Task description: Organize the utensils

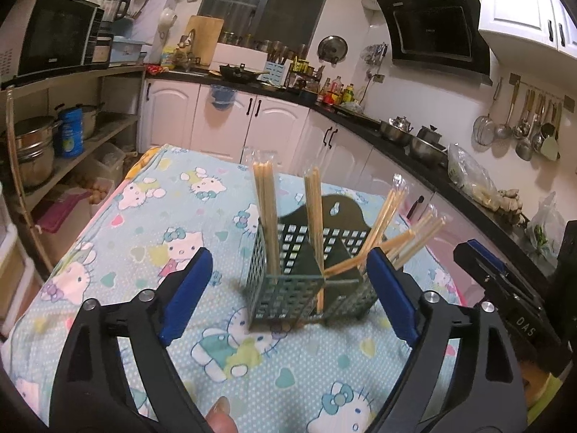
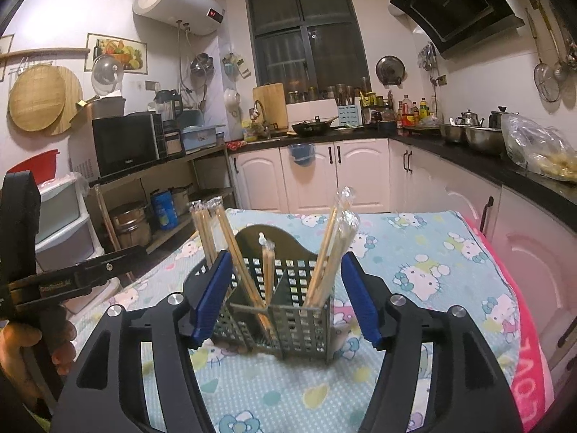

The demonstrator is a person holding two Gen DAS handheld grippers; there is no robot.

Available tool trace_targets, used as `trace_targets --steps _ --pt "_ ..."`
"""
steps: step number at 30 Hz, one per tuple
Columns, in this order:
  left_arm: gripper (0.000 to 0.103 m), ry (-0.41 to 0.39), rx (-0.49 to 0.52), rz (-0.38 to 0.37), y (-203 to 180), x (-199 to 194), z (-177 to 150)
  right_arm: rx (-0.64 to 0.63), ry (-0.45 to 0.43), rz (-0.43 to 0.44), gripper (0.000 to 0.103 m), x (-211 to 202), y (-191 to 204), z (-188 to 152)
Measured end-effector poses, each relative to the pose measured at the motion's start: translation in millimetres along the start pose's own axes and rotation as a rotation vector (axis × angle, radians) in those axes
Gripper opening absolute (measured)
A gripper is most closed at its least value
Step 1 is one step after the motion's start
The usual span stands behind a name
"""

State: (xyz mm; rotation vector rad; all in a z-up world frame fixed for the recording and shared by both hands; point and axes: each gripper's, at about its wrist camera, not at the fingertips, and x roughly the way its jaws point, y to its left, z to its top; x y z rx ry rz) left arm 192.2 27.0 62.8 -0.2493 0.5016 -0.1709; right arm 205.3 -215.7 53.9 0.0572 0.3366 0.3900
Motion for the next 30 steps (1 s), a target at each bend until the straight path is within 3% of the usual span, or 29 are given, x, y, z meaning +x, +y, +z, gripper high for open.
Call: trace_targets --steps 7,16,30 --pt "0.091 0.028 0.013 0.021 0.3 -4.3 -21.0 -0.017 0.021 -0.017 0.070 -11.0 0.4 -18.2" --pt "0.091 0.049 0.042 0.051 -1.1 -6.4 -50.4 0.004 0.066 -0.029 0.078 -19.5 -4.6 -50.7" --pt "0.091 0.045 0.074 0.059 -8.6 -7.0 -93.7 0.025 0.129 -0.054 0.082 -27.4 -8.5 -94.9"
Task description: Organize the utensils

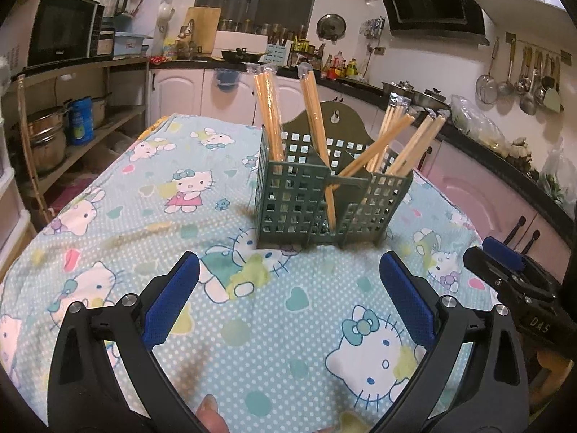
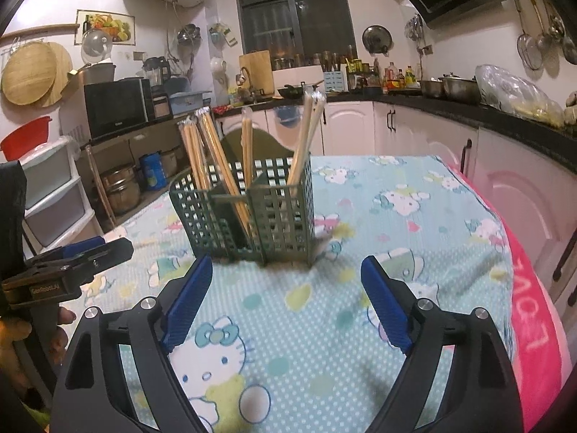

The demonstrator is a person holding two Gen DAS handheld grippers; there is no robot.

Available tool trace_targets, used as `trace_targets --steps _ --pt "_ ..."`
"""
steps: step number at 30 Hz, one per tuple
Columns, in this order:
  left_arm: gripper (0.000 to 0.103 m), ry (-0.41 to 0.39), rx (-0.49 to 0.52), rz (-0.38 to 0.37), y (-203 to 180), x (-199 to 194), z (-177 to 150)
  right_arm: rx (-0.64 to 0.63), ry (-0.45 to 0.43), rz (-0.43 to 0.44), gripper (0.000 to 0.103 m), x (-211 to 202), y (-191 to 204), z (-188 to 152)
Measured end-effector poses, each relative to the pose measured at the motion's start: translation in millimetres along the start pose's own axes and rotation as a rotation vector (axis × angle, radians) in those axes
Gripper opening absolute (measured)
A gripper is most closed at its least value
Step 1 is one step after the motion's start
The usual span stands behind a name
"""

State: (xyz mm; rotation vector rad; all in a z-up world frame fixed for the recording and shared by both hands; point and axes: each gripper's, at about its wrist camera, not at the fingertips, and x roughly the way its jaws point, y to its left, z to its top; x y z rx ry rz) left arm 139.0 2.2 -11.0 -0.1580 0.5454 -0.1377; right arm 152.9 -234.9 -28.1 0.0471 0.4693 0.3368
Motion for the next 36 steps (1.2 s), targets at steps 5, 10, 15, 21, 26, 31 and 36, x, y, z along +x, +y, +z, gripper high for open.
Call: trace_targets --steps 5,10,15,21,26,31,36 --pt "0.091 -0.020 0.007 -0.002 -2.2 -1.0 -10.8 0.009 -0.014 -0.008 0.085 -5.4 -1.1 -10.0" --pt "0.091 -0.043 0.009 -0.006 -2.5 -1.3 -18.6 -0.004 -0.039 -0.036 0.088 -8.1 0.1 -18.5" --pt "0.091 -0.051 0.029 -0.002 -5.9 -0.5 -24.4 -0.026 -0.063 -0.044 0.094 -11.3 4.4 -23.7" --pt "0.091 -0.063 0.027 0.002 -5.5 -2.3 -25.3 -0.037 -0.084 -0.054 0.096 -15.4 6.3 -25.5" --pt "0.092 -0.071 0.013 0.002 -2.2 -3.8 -25.6 -0.036 -0.085 -0.055 0.096 -15.9 5.7 -26.0" --pt "0.092 -0.077 0.018 0.006 -2.9 -4.5 -26.5 -0.035 -0.086 -0.056 0.096 -16.5 5.9 -26.4" --pt "0.092 -0.076 0.022 0.013 -3.3 -5.5 -27.0 -0.037 -0.078 -0.057 0.096 -15.5 6.0 -26.9"
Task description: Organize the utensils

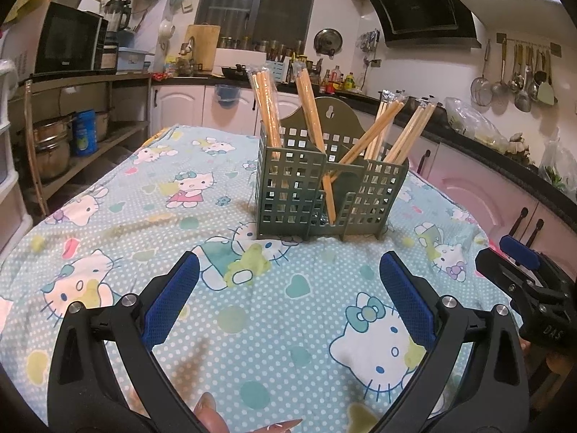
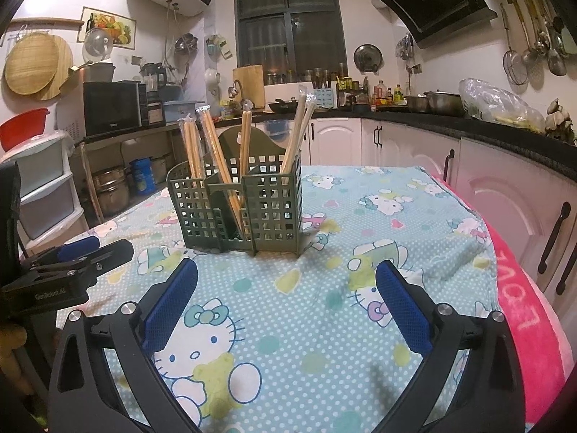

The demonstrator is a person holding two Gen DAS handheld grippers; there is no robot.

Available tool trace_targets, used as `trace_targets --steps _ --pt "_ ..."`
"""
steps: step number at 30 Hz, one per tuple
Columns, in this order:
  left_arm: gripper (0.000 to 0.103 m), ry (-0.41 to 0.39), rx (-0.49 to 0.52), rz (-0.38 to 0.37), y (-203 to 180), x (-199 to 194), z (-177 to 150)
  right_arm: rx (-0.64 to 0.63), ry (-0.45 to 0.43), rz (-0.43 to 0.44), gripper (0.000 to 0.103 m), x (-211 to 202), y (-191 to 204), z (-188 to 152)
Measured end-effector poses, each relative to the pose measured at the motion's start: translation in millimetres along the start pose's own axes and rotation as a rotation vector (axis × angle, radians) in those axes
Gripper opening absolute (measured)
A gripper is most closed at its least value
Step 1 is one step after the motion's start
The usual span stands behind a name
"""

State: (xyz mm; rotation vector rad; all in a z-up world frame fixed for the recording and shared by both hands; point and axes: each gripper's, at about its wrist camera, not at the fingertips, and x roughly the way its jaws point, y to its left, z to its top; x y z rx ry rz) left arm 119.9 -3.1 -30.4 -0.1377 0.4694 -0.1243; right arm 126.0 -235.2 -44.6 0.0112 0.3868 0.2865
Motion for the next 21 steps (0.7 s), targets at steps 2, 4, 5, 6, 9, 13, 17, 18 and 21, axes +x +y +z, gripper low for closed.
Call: trace_targets --steps 2,4,5,6,9,13,17,18,21 --pt "0.092 0.000 -0.004 -0.001 0.1 0.5 0.0 0.001 0.000 0.000 0.096 0.0 -0.7 0.2" --pt "0.092 0.001 -0.005 0.000 0.0 0.2 0.3 0.002 0.000 0.000 0.096 0.1 -0.7 0.2" --pt "0.092 0.000 -0.005 0.001 -0.1 -0.2 0.5 0.001 -0.001 -0.001 0.096 0.2 -0.5 0.1" --pt "0.092 -0.002 -0.006 0.001 0.1 -0.6 0.6 0.002 -0.002 -0.001 0.096 -0.1 -0.5 0.1" --pt "0.092 -0.001 -0.006 0.002 0.4 -0.2 0.8 0.000 -0.002 -0.001 0.096 0.2 -0.6 0.2" --pt "0.092 0.000 -0.006 0.000 0.5 -0.4 0.8 0.000 -0.002 -0.001 0.096 0.1 -0.5 0.0" --pt "0.092 -0.001 -0.006 0.002 0.2 -0.3 0.6 0.001 -0.001 -0.001 0.096 0.1 -0.7 -0.1" --pt "0.092 0.000 -0.006 0.002 0.7 -0.1 0.7 0.001 -0.001 -0.002 0.096 0.1 -0.7 -0.1" --pt "0.092 -0.001 -0.009 0.003 0.9 -0.9 0.9 0.001 -0.001 -0.003 0.096 0.1 -0.4 -0.2"
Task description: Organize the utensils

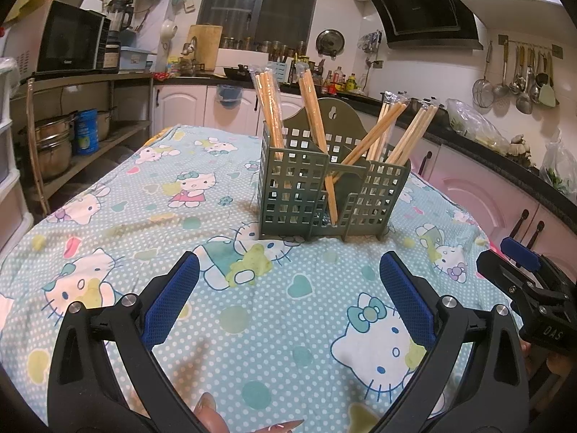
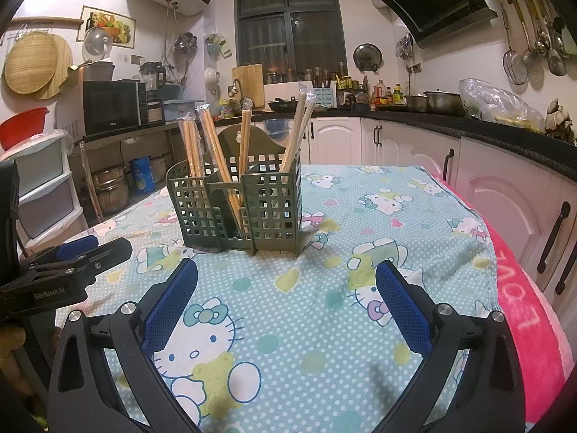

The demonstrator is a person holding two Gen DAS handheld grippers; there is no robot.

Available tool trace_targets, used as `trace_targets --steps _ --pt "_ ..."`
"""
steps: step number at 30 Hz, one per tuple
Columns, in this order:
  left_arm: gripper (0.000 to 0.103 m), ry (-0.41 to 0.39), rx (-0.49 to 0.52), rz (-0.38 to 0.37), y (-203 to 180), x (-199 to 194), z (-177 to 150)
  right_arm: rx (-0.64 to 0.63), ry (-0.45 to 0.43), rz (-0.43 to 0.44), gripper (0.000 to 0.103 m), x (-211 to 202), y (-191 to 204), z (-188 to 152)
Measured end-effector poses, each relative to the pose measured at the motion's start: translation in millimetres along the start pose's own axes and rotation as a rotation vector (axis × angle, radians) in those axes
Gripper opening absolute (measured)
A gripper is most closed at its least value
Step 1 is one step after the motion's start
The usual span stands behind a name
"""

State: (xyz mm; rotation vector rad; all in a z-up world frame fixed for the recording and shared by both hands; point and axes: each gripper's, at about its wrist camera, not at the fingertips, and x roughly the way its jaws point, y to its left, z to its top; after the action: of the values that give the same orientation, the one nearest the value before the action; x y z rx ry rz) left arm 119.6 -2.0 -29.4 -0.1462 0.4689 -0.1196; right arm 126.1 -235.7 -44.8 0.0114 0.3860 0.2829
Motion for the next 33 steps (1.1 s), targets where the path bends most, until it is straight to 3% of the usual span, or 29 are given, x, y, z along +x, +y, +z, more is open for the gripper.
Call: trace_targets --steps 33 --pt "0.092 0.018 -0.019 0.020 3.9 3.0 -1.1 0.004 0.009 -0.009 0.096 1.3 -2.3 -2.9"
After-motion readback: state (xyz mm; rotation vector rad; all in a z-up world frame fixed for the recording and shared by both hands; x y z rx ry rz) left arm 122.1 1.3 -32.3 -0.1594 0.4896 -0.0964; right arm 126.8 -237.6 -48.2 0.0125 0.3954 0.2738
